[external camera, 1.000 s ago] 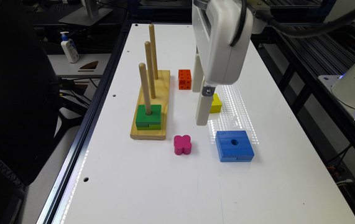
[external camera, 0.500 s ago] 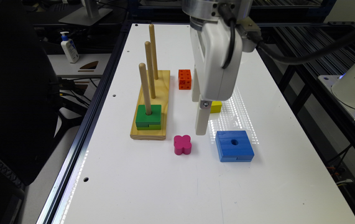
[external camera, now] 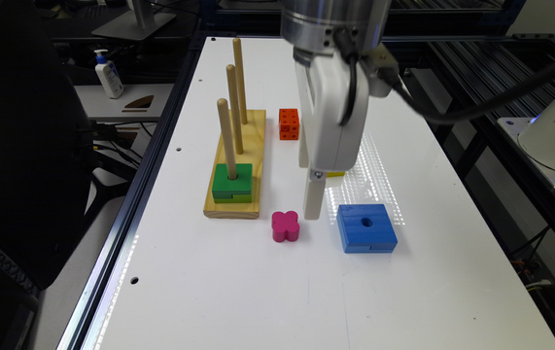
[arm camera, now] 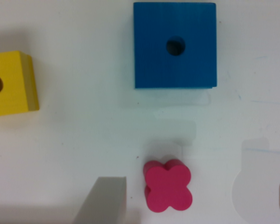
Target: Pick up pink flower.
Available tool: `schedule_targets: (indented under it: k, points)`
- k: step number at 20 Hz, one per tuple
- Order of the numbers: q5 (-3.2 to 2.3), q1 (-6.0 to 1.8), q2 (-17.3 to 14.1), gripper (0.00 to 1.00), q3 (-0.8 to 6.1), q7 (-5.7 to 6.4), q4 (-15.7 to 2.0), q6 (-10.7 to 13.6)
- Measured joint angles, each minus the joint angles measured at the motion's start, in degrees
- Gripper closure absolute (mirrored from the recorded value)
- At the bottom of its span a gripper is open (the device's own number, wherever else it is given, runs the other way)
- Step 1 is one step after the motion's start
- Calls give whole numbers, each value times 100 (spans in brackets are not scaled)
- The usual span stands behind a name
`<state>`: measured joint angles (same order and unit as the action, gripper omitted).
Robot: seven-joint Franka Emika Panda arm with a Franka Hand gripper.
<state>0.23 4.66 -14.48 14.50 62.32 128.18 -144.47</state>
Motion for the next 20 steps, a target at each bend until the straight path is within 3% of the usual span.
schedule_targets:
  k: [10,20]
  points:
    - [-15,-6,-44,0,-21,0,-24,-37]
    - [-65,-68,-61,0,-37,0,-40,-37]
